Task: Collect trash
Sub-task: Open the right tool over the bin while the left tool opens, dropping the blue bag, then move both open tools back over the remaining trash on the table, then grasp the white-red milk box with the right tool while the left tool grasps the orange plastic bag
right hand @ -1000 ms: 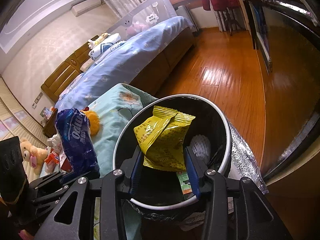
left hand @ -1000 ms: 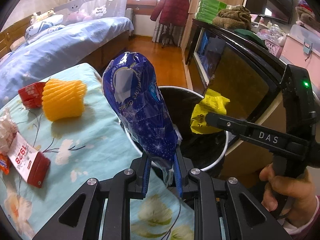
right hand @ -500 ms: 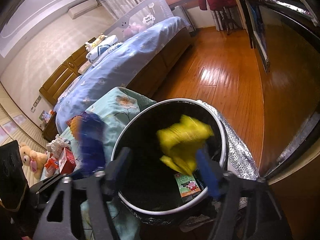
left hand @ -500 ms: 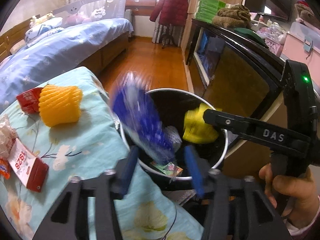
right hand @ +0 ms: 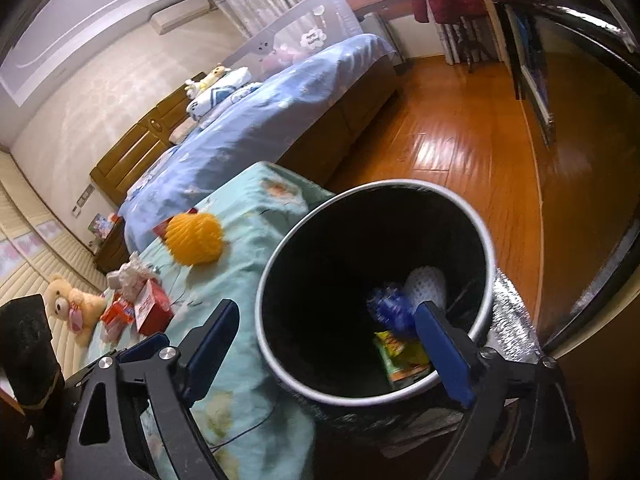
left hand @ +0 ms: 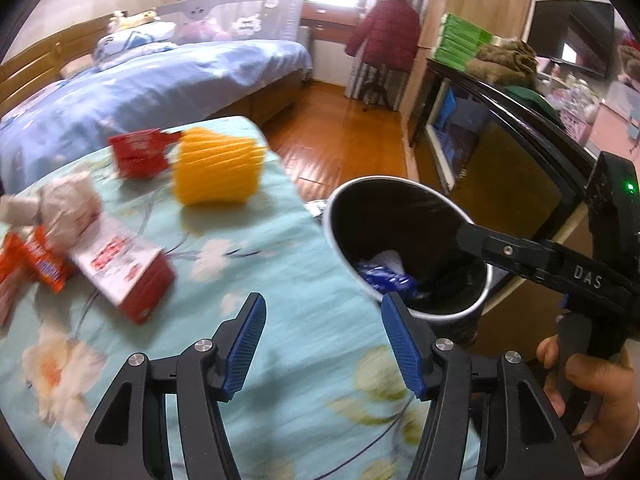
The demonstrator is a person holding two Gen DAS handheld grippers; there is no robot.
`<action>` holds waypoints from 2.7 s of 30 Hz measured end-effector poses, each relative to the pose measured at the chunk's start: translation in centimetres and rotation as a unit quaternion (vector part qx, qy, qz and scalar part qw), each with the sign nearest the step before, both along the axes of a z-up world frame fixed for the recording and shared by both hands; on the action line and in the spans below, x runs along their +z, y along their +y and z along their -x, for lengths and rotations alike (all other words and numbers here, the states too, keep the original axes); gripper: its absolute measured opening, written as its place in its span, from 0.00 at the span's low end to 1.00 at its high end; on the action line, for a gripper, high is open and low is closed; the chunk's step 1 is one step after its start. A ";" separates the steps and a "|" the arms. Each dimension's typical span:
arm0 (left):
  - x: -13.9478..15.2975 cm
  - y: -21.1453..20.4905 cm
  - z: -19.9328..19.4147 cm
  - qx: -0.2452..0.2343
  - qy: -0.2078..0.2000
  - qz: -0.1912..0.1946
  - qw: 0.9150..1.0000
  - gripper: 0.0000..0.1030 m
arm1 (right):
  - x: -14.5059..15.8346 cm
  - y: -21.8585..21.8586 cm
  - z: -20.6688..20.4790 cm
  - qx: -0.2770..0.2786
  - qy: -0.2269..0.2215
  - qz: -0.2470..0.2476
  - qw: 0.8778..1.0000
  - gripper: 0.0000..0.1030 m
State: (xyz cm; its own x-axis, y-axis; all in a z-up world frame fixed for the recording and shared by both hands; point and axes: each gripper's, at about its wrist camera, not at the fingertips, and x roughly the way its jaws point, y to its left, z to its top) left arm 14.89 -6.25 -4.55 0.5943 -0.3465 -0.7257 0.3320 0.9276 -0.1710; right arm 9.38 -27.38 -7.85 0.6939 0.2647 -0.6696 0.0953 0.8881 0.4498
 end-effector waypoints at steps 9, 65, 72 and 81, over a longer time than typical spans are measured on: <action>0.7 4.2 3.9 0.041 -0.019 -0.012 0.999 0.58 | 0.4 4.3 0.5 0.030 -0.013 -0.005 0.999 0.89; 0.1 23.6 -3.1 0.211 0.001 -0.059 0.976 0.70 | -0.9 22.6 -8.0 0.223 -0.010 0.086 0.971 0.89; -0.7 23.1 -5.3 0.207 -0.009 -0.080 0.975 0.70 | -1.3 23.7 -8.9 0.233 -0.001 0.103 0.967 0.88; -1.7 22.8 -5.4 0.190 0.005 -0.058 0.980 0.39 | -1.6 24.3 -8.3 0.238 0.004 0.121 0.964 0.56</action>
State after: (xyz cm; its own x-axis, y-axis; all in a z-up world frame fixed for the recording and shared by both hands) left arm 20.33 16.56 -6.23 0.6570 -0.0162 -0.7537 -0.0427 0.9974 -0.0586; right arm 17.72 -3.12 -9.50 0.5263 0.3874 -0.7569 -0.3462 0.9107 0.2255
